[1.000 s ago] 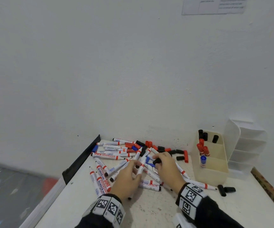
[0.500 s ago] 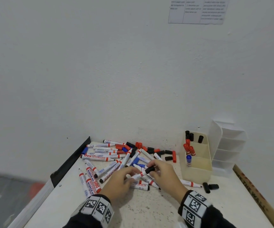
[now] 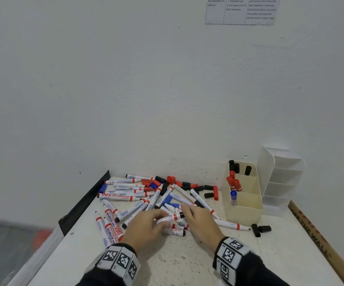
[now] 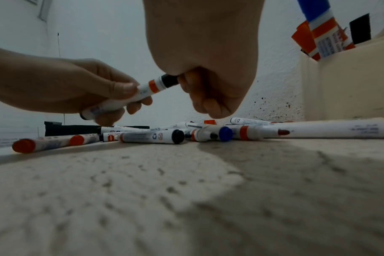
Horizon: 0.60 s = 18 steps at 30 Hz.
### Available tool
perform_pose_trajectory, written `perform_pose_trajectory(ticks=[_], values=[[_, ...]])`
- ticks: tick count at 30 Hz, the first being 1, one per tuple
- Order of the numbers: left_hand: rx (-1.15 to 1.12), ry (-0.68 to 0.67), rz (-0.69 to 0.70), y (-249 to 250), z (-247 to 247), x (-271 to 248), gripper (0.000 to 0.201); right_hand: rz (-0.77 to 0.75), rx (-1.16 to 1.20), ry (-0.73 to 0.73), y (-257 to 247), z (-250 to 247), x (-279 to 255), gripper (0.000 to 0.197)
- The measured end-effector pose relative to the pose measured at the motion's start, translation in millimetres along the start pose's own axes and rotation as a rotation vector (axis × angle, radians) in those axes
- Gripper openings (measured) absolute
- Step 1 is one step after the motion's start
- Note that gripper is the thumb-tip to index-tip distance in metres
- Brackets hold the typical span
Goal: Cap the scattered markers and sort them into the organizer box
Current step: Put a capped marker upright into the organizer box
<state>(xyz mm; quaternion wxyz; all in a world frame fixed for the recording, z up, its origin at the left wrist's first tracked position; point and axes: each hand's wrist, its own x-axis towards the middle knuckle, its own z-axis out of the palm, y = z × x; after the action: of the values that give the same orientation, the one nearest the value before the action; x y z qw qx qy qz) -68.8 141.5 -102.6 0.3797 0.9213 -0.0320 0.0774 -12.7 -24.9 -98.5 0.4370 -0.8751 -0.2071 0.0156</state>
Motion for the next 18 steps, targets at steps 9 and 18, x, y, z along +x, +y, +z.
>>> perform_pose_trajectory(ticks=[9,18], values=[[-0.061,-0.201,-0.024,6,-3,-4,0.025,0.074,0.213,-0.090,-11,4,-5,0.036],[-0.345,-0.261,-0.112,15,-8,-7,0.032,-0.135,0.147,-0.119,-10,0,-4,0.029]])
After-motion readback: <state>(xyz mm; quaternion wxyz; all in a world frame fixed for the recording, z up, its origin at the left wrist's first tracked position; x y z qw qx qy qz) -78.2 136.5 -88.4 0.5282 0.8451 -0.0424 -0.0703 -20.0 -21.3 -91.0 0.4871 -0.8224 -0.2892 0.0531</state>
